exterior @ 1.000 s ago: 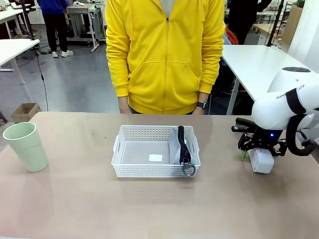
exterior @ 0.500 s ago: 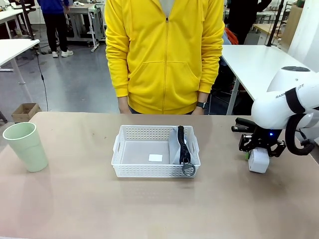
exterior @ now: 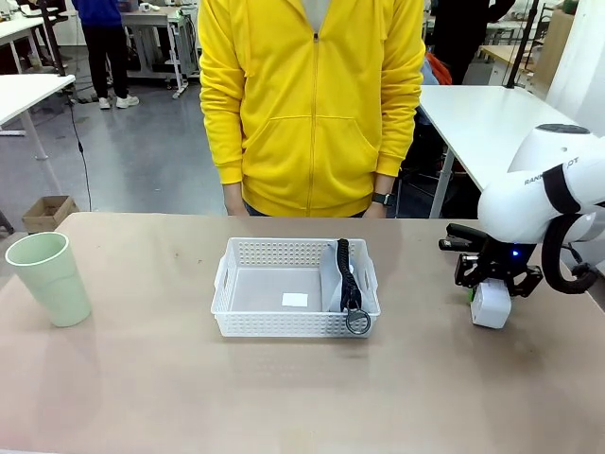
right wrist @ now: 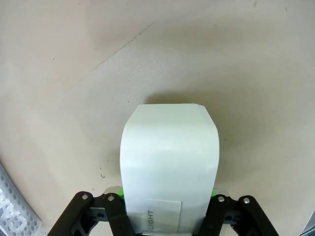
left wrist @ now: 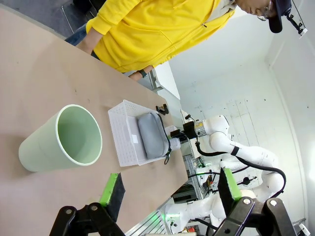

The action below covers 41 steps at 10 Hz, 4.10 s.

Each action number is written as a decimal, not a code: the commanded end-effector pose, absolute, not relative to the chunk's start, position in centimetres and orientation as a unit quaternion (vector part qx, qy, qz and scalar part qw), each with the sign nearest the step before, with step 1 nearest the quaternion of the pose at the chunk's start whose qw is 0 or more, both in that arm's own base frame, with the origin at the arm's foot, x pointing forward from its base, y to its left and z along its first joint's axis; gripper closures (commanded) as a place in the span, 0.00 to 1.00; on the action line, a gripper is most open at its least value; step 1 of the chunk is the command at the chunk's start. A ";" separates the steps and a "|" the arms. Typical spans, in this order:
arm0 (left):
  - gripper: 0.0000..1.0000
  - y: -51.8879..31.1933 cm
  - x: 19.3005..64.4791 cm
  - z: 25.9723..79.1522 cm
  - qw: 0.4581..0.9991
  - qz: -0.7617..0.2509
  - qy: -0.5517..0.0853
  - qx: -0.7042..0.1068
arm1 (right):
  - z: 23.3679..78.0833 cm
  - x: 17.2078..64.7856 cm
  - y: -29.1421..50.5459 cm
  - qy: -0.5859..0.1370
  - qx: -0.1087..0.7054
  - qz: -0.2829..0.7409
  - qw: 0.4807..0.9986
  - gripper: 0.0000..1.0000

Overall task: Efficiently arrange items inside the basket to fit them all.
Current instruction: Pick up the Digital clock and place it inside the Organizing basket.

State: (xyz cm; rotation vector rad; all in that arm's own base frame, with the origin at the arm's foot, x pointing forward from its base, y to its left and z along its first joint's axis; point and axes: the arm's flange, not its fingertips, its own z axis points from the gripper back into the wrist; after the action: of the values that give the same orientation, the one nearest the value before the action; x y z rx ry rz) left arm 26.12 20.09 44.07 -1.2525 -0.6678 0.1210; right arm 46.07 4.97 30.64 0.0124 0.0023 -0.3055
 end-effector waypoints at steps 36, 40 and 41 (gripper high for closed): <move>0.00 20.1 26.1 44.3 0.749 0.048 -0.319 -0.579 | 43.8 49.7 43.6 0.029 0.020 0.430 0.902 0.50; 0.00 20.1 26.1 44.3 0.749 0.048 -0.319 -0.579 | 42.0 49.6 44.3 0.032 0.047 0.445 0.894 0.50; 0.00 20.1 26.1 44.3 0.749 0.048 -0.319 -0.579 | 42.8 49.7 43.8 0.039 0.024 0.440 0.897 0.49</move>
State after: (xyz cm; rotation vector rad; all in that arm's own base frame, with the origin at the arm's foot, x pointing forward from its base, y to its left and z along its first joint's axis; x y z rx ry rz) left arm 26.15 20.16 44.16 -1.2528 -0.6675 0.1187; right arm 49.77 44.21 41.86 0.0583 0.0846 0.9139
